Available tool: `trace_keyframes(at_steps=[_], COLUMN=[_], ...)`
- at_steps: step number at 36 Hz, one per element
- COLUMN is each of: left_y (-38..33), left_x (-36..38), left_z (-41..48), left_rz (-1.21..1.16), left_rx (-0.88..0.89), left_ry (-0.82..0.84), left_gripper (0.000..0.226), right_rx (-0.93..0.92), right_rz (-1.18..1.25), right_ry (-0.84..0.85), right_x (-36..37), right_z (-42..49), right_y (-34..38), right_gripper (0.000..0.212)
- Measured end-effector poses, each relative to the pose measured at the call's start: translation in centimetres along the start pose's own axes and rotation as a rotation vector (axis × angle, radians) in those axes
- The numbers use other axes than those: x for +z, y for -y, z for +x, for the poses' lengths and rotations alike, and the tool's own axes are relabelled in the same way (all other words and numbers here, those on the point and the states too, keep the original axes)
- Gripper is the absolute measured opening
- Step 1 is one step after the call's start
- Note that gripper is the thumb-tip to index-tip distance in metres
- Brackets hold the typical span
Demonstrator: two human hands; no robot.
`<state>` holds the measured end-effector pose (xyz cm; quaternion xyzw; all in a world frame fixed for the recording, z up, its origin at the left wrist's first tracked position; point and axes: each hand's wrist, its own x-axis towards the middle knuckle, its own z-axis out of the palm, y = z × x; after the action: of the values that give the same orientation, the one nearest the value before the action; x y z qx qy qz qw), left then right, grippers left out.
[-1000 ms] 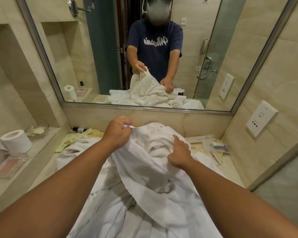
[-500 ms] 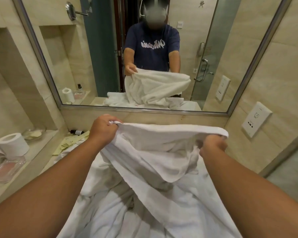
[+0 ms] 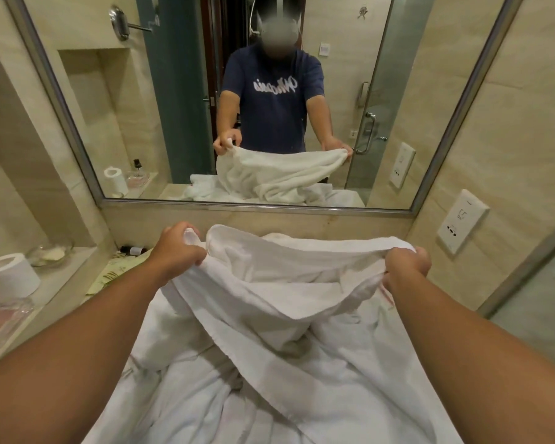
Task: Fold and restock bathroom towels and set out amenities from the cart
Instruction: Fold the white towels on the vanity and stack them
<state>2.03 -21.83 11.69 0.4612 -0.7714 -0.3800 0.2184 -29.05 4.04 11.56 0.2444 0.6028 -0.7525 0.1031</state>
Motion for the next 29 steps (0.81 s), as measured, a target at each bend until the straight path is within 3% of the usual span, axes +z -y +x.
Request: trace_keyframes(at_steps=[3, 6, 9, 14, 20, 24, 29], left_y=[0.1, 0.4, 0.4, 0.2, 0.5, 0.7, 1.3], left_x=[0.2, 0.3, 0.4, 0.6, 1.0, 1.3, 1.6], left_z=[0.0, 0.2, 0.5, 0.7, 0.4, 0.0, 0.0], left_rz=[0.095, 0.13, 0.166, 0.236, 0.222, 0.205, 0.161], left_rx=[0.032, 0.078, 0.111, 0.085, 0.038, 0.044, 0.05], left_ry=[-0.02, -0.054, -0.086, -0.174, -0.24, -0.245, -0.235], left_gripper=[0.029, 0.019, 0.02, 0.023, 0.029, 0.028, 0.019], right_rx=[-0.086, -0.313, -0.423, -0.454, -0.452, -0.633, -0.678], right_rz=[-0.122, -0.375, -0.545, -0.702, -0.81, -0.893, -1.055], right_ry=[-0.034, 0.024, 0.055, 0.025, -0.025, 0.073, 0.176], right_x=[-0.2, -0.7, -1.1, -2.0, -2.0, -2.1, -2.2], right_z=[0.7, 0.9, 1.2, 1.4, 1.7, 1.8, 2.2], right_y=[-0.3, -1.2, -1.6, -1.1, -1.1, -2.1, -2.4], right_gripper=[0.022, 0.036, 0.036, 0.013, 0.028, 0.041, 0.022])
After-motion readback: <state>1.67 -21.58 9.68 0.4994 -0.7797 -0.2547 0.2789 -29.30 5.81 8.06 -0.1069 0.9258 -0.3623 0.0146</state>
